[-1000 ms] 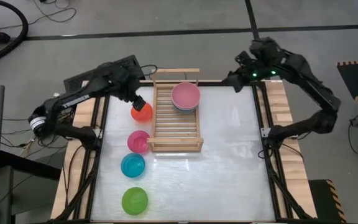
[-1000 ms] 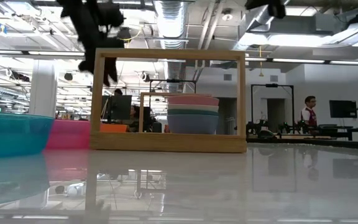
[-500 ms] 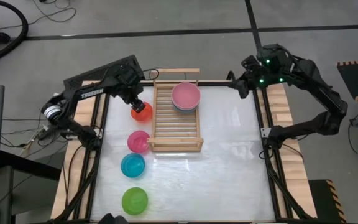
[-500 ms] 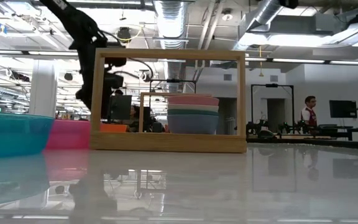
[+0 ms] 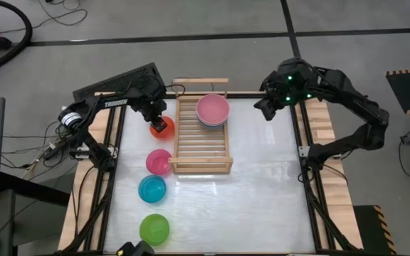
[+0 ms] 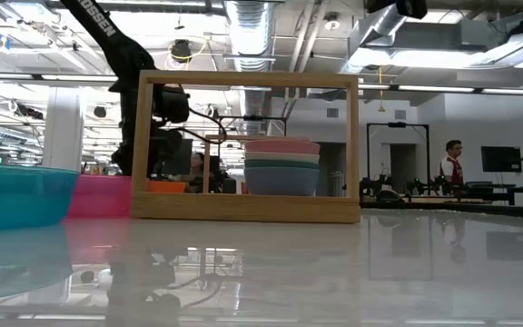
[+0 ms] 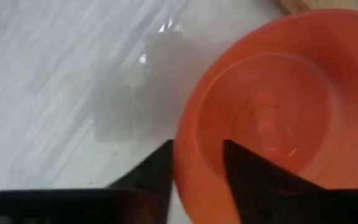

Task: Place and stack bowls onto a shelf
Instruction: Put the orange bowl on the wooden shelf

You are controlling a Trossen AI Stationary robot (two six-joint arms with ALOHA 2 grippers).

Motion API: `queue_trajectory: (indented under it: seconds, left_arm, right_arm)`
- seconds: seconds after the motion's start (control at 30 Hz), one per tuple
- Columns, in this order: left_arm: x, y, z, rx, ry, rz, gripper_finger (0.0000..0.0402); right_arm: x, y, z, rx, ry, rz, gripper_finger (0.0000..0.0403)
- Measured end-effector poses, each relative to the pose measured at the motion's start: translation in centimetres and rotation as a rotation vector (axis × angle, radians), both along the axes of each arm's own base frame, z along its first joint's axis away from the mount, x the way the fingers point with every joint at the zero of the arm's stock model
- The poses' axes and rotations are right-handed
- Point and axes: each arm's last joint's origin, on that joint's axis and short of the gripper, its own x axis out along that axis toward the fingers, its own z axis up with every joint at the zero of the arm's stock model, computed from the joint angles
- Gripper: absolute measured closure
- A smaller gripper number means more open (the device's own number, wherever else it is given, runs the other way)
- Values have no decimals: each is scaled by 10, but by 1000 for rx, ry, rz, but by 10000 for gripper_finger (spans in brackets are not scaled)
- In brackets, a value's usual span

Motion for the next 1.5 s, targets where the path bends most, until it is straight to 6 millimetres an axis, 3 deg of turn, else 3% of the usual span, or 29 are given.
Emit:
queue_trajectory:
  seconds: [0.13, 0.33, 0.47, 0.7, 0.97, 1.13, 1.27, 1.5]
  left_arm:
    - [-1, -1, 0, -8, 15, 8, 385]
    - [-3, -5, 2, -49, 28, 22, 400]
    - [-8, -9, 15, -35, 42, 45, 401]
    - [-14, -15, 55, 62, -52, 154, 401]
    - [-23, -35, 121, 336, -288, 372, 402]
    - [-24, -57, 152, 495, -454, 448, 401]
    - [-23, -74, 163, 559, -507, 492, 401]
    - [-5, -95, 172, 650, -611, 515, 401]
  right_arm:
    - [13, 0, -7, -19, 44, -7, 342]
    - [43, 1, -23, -59, 114, 57, 342]
    - [70, -3, -34, -65, 98, 76, 342]
    - [135, -12, -61, -121, -4, -37, 342]
    - [196, -17, -91, -230, -160, -134, 342]
    - [211, -12, -100, -313, -168, -145, 342]
    - [211, -5, -98, -315, -173, -118, 336]
    - [209, -3, -88, -321, -230, -120, 264]
